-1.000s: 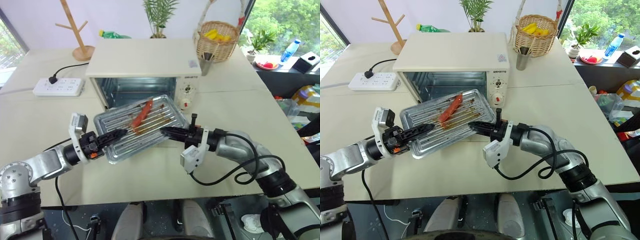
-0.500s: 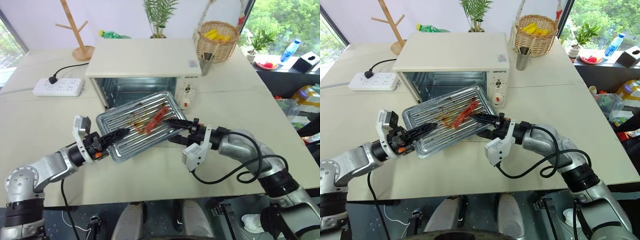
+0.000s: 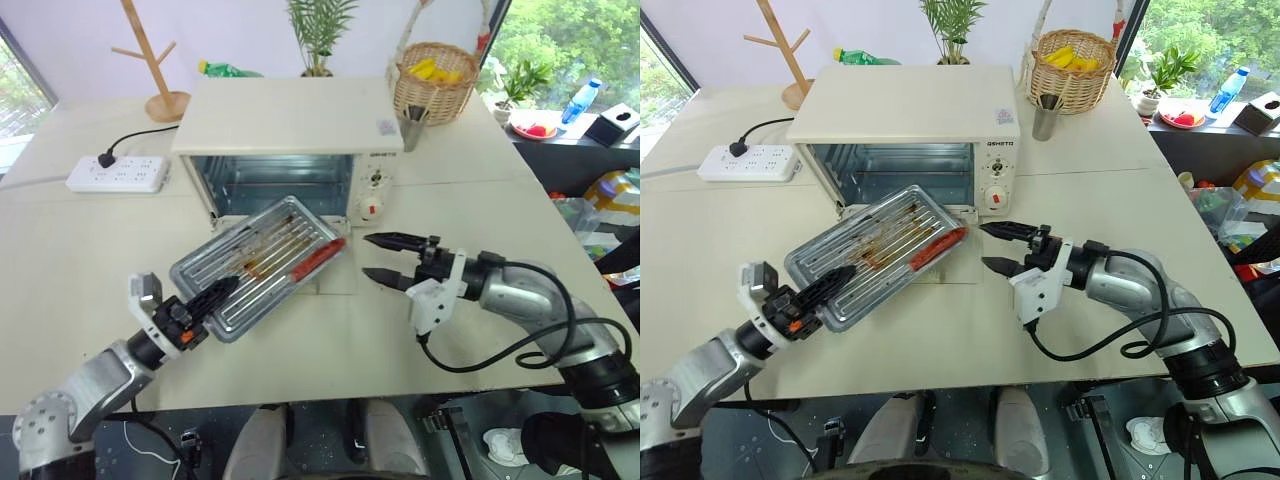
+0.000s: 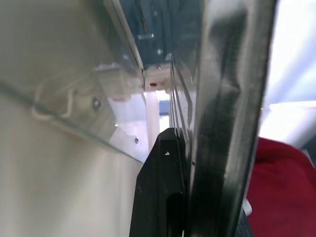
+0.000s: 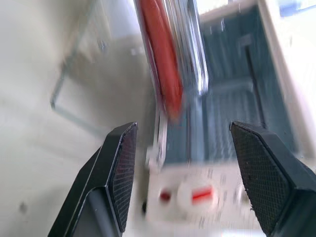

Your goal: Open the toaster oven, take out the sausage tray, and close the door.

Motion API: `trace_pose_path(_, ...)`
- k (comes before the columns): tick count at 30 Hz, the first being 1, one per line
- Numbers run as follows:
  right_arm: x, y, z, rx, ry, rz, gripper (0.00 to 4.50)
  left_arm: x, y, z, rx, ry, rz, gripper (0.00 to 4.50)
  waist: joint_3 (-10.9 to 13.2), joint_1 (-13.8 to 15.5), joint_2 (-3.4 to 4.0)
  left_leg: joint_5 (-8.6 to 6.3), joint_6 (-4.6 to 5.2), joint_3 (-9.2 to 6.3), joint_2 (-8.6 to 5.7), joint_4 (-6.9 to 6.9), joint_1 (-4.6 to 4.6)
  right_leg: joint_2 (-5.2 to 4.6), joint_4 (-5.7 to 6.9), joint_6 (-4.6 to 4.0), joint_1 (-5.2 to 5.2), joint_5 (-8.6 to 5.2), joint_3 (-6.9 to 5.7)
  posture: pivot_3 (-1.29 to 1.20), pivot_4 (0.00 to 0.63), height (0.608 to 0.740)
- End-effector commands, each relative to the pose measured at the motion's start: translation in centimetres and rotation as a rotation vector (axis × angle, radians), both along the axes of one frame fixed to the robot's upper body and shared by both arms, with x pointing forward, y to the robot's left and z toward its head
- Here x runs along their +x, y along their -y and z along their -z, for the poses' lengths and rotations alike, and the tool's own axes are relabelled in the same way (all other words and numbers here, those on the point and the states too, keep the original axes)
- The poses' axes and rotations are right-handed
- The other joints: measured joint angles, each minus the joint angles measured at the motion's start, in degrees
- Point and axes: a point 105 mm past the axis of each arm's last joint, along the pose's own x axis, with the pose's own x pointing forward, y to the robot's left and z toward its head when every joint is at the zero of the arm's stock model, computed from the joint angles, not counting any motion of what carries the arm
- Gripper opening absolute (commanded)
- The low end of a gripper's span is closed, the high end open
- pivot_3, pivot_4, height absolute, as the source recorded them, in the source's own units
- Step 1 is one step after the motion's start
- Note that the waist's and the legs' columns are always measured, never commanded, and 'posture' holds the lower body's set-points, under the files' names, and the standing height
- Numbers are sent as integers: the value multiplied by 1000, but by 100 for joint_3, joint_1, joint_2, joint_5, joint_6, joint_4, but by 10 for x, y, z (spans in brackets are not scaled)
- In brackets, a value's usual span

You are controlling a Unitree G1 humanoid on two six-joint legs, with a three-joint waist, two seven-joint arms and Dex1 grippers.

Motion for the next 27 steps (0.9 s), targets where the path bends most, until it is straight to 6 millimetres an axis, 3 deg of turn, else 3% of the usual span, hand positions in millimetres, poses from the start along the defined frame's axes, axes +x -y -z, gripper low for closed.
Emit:
trace_pose_path(1,13,16,1,56,-66,91,3020,-13,-14,-15,-9,74,-110,0,0,-10,-1,0,0,1,0,0,0,0,-1,-1,1,1,0,0,150,740)
trace_pose_path(7,21,11,25,51,-163,98,3020,-37,-36,-12,-24,64,-303,0,-3,-9,-3,-2,4,8,3,-1,2,-9,-8,-3,2,0,4,0,150,740)
trace_pose_path(12,28,3,41,44,-218,81,3020,-67,-69,-11,-52,80,-535,0,-9,-19,-14,-6,9,17,2,1,0,-11,-18,-3,5,-1,4,0,150,740)
trace_pose_path(15,30,0,48,38,-241,63,1734,-81,-76,-11,-58,89,-602,0,-10,-10,-15,-11,17,21,3,0,-1,-9,-36,-4,10,0,4,0,150,740)
trace_pose_path(18,30,-9,59,15,-268,27,81,-101,-89,-6,-71,86,-697,0,-10,-5,-16,-11,17,30,3,-1,-5,-1,-50,-4,15,0,1,0,150,740)
trace_pose_path(22,33,-18,66,-2,-291,2,81,-113,-97,-3,-82,85,-766,0,-10,-4,-16,-13,18,17,6,2,-3,10,-85,-9,44,3,-3,0,150,740)
trace_pose_path(27,31,-33,71,-5,-296,-50,81,-114,-106,-4,-79,97,-805,0,-10,-2,-17,-15,21,11,6,2,-3,9,-96,-9,55,3,-6,0,150,740)
